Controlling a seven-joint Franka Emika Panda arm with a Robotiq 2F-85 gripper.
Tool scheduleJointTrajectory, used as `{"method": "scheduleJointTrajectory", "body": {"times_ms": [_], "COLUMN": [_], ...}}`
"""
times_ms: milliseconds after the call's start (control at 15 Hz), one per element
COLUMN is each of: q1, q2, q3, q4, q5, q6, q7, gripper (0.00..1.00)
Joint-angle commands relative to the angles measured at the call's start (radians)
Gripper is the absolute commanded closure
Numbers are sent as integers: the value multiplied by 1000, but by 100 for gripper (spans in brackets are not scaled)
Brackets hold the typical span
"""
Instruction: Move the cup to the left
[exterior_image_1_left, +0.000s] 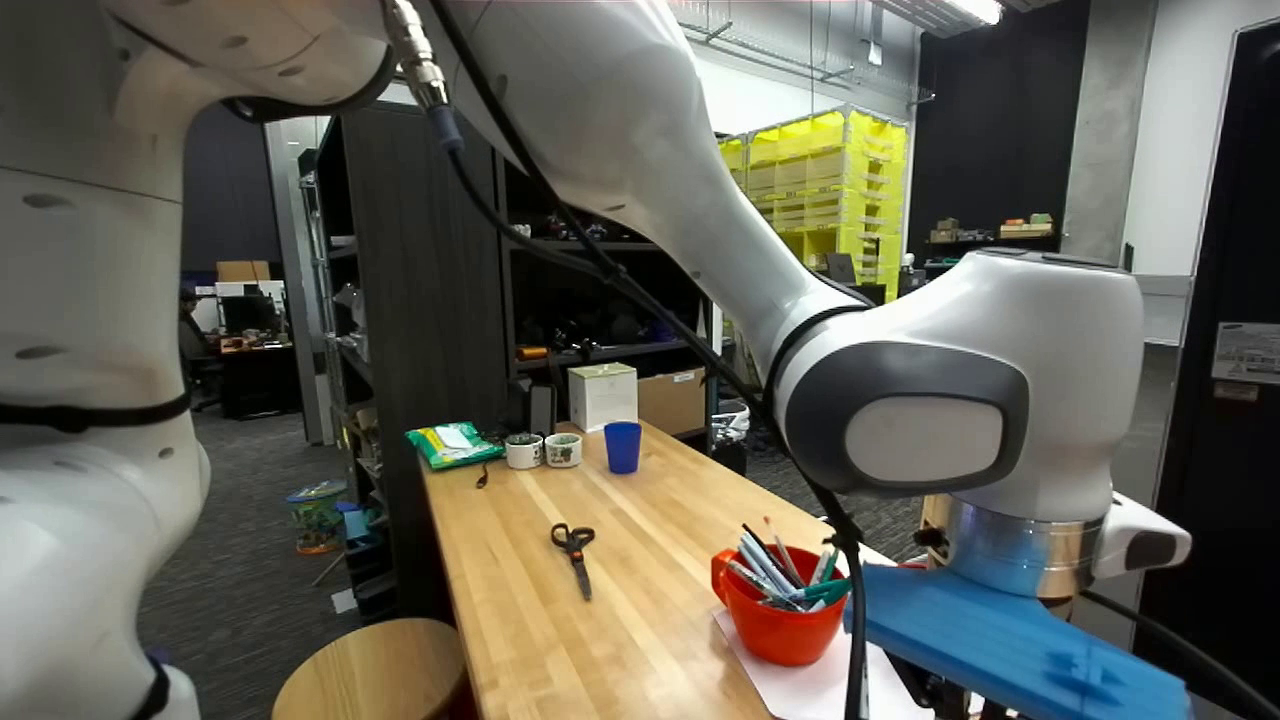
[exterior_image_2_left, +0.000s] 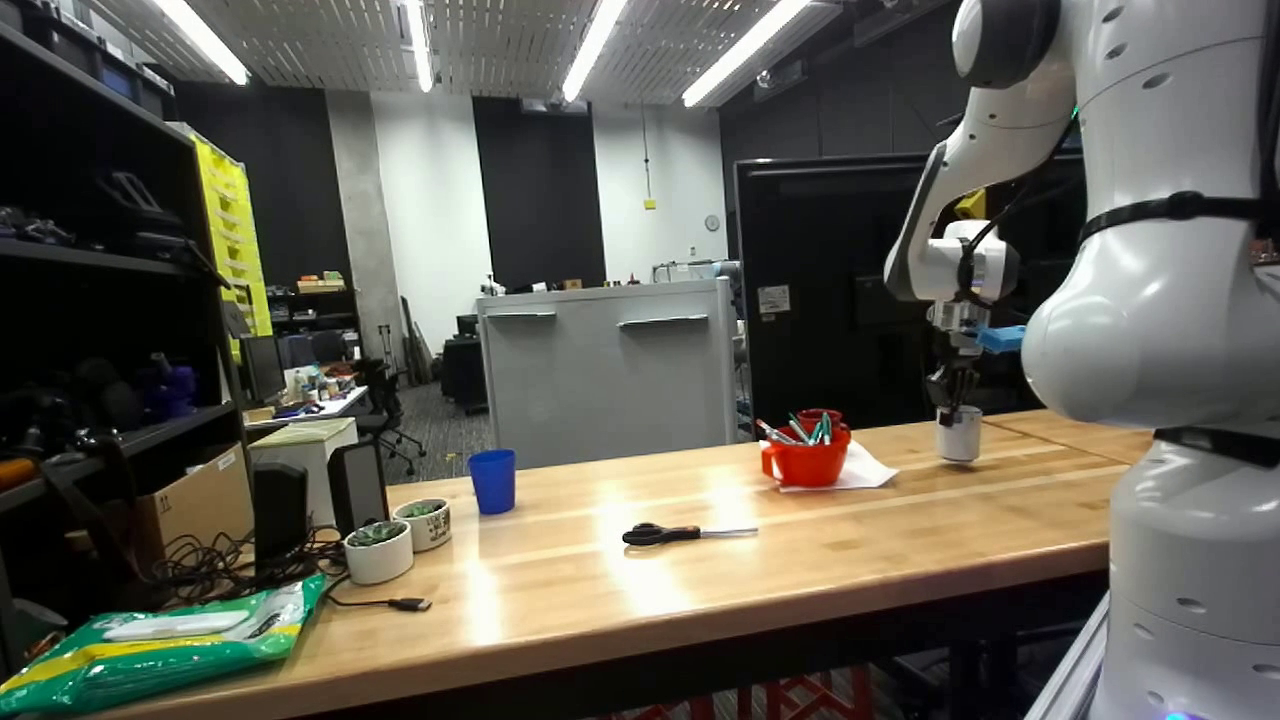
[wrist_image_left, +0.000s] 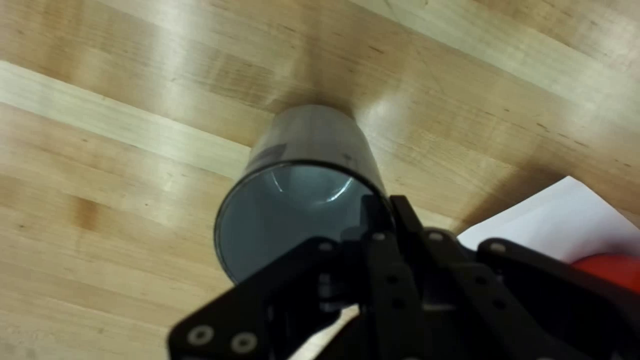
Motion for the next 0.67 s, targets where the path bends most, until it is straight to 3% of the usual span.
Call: {"method": "scheduleJointTrajectory", "body": {"times_ms": [0, 600], "q1": [37, 234], "q2": [-114, -401], "q3": [-17, 18], "q4": [-72, -151], "q5": [-69, -315], "q6": [5, 5], "q7": [-13, 37], "gripper": [98, 98]}}
